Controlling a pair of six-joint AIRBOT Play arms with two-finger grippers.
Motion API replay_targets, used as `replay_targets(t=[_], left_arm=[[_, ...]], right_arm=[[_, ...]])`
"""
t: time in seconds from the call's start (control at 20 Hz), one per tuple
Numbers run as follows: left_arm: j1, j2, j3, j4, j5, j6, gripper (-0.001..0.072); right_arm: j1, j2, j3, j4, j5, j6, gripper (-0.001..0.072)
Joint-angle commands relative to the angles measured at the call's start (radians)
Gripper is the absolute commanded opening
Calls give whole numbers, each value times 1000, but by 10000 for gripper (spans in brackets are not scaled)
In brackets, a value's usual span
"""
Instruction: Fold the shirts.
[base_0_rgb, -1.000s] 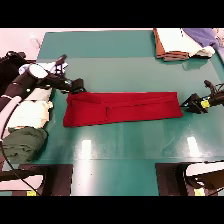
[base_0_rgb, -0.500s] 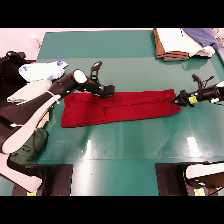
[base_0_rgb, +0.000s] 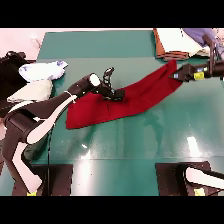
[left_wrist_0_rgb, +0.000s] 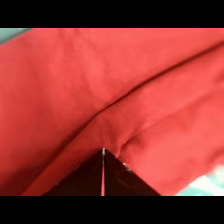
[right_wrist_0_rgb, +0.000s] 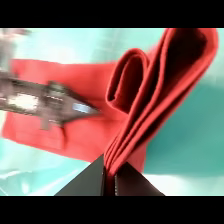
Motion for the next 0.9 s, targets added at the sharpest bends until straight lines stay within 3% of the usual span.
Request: replay_targets(t=[0.0, 0.35, 0.55, 0.85], left_arm=[[-4, -14, 10, -5, -22, 0, 23], [17, -1, 31, 23, -87, 1, 23], [138, 121, 82, 143, -177, -1, 23], [437, 457, 86, 285, -214, 0, 24]], right_arm=[[129, 24, 129, 17, 6, 58, 14], [330, 21, 217, 18, -93, 100, 14], [486, -39, 274, 27, -140, 100, 14], [871, -286, 384, 26, -474, 99, 19]])
